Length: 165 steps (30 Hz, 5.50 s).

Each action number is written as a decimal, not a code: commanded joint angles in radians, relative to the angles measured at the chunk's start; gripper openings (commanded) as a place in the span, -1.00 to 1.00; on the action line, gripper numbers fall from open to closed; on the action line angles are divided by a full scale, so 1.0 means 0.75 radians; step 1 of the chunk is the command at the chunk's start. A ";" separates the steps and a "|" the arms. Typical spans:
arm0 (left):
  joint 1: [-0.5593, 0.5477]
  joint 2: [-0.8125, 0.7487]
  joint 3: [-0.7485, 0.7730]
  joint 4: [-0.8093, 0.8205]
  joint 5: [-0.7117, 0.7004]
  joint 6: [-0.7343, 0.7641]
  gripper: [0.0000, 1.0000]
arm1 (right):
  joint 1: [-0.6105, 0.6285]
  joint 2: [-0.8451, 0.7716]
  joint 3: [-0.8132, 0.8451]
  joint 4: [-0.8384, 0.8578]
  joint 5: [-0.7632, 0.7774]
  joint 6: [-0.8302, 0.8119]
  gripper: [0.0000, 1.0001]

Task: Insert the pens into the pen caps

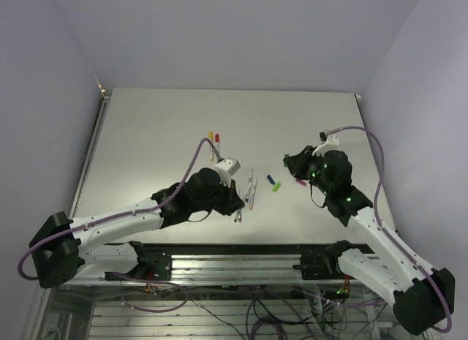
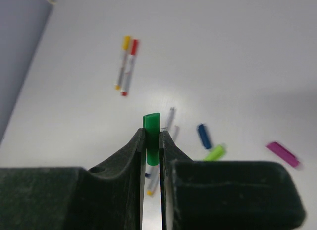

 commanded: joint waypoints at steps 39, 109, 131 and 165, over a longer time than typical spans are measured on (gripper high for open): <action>-0.254 -0.066 0.002 0.537 -0.480 0.105 -0.86 | 0.471 -0.020 -0.180 0.916 0.004 0.204 -1.00; -0.252 -0.092 -0.053 0.512 -0.461 0.071 -0.86 | 0.471 -0.007 -0.189 1.015 -0.043 0.230 -1.00; -0.239 -0.102 -0.047 0.526 -0.492 0.065 -0.86 | 0.470 -0.029 -0.227 0.992 -0.056 0.233 -1.00; -0.100 -0.129 -0.003 0.703 -0.392 0.047 -0.86 | 0.470 0.056 -0.317 0.892 -0.278 0.247 -1.00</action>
